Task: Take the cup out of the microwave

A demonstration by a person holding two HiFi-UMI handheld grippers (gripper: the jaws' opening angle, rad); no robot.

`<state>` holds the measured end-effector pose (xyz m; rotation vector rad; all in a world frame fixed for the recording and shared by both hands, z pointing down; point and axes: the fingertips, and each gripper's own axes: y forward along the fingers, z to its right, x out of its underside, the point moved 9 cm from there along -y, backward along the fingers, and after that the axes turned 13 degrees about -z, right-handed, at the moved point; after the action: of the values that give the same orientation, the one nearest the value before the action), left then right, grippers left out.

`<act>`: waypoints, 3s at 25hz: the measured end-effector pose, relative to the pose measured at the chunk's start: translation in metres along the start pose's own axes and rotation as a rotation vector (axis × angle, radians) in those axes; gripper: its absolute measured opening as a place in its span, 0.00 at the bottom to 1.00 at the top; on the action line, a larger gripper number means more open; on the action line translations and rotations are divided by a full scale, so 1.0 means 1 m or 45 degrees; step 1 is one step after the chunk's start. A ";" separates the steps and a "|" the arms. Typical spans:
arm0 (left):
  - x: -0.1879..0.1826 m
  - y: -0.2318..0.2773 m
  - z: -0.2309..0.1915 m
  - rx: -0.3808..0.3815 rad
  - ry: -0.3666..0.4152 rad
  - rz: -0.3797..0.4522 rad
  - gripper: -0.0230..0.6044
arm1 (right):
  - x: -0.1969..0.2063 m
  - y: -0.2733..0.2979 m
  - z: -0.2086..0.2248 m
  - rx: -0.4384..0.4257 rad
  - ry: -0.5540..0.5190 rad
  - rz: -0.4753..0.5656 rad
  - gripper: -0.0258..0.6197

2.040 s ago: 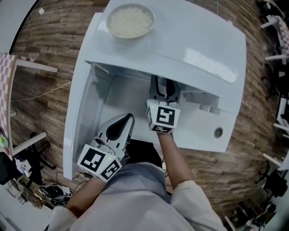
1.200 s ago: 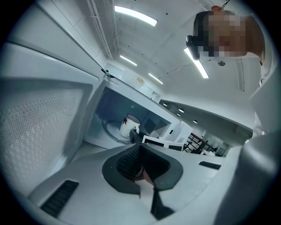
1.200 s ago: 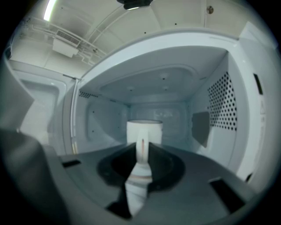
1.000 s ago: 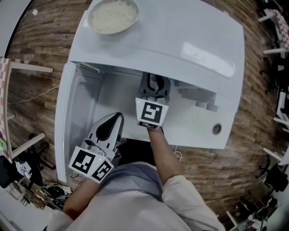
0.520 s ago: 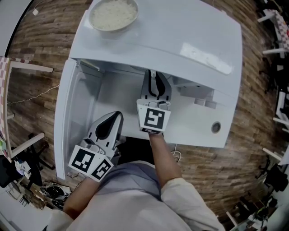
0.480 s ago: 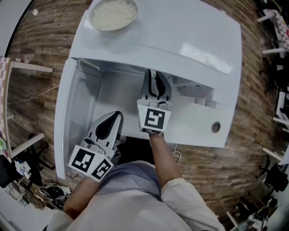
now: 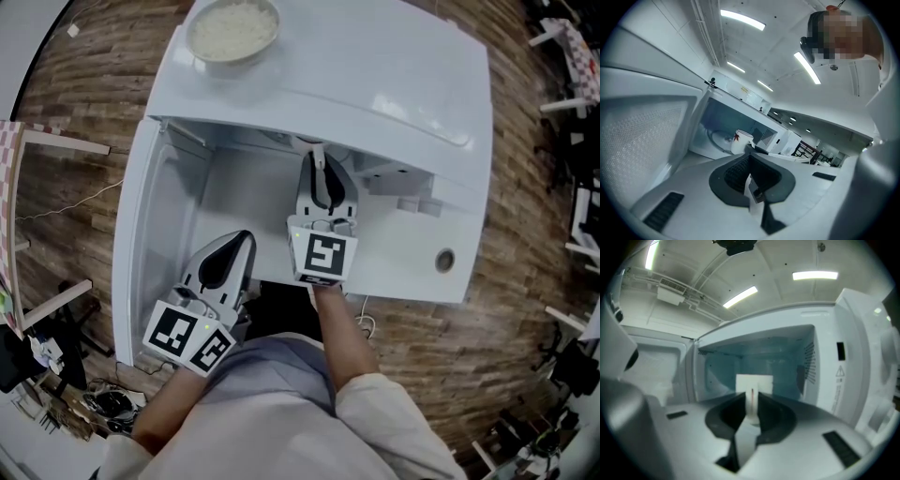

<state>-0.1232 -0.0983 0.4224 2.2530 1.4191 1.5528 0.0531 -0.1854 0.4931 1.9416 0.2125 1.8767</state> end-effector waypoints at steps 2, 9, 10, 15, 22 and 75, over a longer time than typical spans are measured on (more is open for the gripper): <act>0.000 0.000 0.001 0.001 0.001 0.005 0.06 | 0.000 -0.004 0.001 -0.003 0.002 0.001 0.14; -0.001 -0.004 0.006 -0.001 0.005 0.022 0.06 | -0.004 -0.014 0.001 -0.009 -0.012 0.014 0.14; -0.001 -0.004 0.006 -0.001 0.005 0.024 0.06 | -0.005 -0.015 0.000 -0.010 -0.010 0.014 0.14; -0.002 -0.007 0.010 0.000 0.013 0.035 0.06 | -0.004 -0.024 -0.001 -0.025 -0.009 0.008 0.14; 0.000 -0.012 0.015 -0.001 0.021 0.043 0.06 | -0.004 -0.034 -0.003 -0.038 -0.017 0.017 0.14; 0.007 -0.063 0.028 0.067 0.031 0.199 0.06 | -0.040 -0.153 -0.037 -0.150 -0.025 0.124 0.14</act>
<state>-0.1425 -0.0458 0.3815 2.4376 1.3336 1.6090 0.0415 -0.0566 0.3939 1.9210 0.0008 1.8851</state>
